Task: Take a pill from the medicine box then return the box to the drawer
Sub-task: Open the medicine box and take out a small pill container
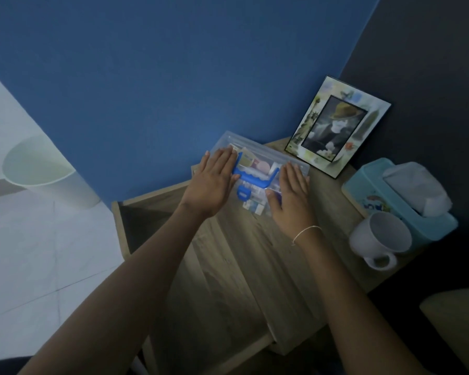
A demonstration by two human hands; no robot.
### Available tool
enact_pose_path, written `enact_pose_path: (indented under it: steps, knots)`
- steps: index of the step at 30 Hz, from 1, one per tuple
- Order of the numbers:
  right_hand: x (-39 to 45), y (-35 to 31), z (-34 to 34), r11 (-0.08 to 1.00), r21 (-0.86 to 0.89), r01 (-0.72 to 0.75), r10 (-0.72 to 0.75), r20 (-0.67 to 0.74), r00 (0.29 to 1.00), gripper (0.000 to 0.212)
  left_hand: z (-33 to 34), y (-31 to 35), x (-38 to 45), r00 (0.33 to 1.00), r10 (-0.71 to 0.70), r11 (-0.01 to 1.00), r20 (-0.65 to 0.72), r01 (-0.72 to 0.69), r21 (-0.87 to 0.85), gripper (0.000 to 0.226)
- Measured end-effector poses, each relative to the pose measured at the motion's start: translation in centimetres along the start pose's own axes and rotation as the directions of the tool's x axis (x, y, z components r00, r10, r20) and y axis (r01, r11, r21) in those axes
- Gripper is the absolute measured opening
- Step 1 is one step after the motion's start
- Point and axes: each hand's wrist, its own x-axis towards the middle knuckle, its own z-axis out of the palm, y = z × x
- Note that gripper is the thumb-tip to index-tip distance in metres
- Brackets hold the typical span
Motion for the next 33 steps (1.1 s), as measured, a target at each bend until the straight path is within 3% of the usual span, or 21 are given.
enact_pose_path:
  steps: [10, 17, 27, 30, 33]
  knots:
    - [0.1, 0.2, 0.3, 1.000, 0.003, -0.003, 0.003, -0.011, 1.000, 0.064, 0.2, 0.1, 0.1, 0.999, -0.020, 0.999, 0.032, 0.019, 0.034, 0.054]
    - [-1.2, 0.1, 0.8, 0.975, 0.199, -0.095, 0.126, -0.147, 0.981, 0.067, -0.6, -0.1, 0.4, 0.992, -0.014, 0.999, 0.122, 0.009, 0.042, 0.049]
    - [-2.1, -0.5, 0.3, 0.973, 0.201, -0.111, 0.132, -0.092, 0.987, 0.068, -1.1, 0.4, 0.5, 0.981, -0.048, 0.993, 0.188, 0.027, 0.111, 0.050]
    - [-2.9, -1.0, -0.2, 0.926, 0.364, -0.104, 0.159, -0.124, 0.980, 0.070, -1.0, 2.0, -0.6, 0.992, -0.126, 0.992, -0.016, 0.126, -0.011, 0.047]
    - [-4.1, -1.0, -0.1, 0.881, 0.451, -0.145, 0.247, -0.177, 0.953, 0.070, -0.1, 4.2, -2.3, 0.877, -0.362, 0.907, -0.315, 0.253, -0.336, 0.028]
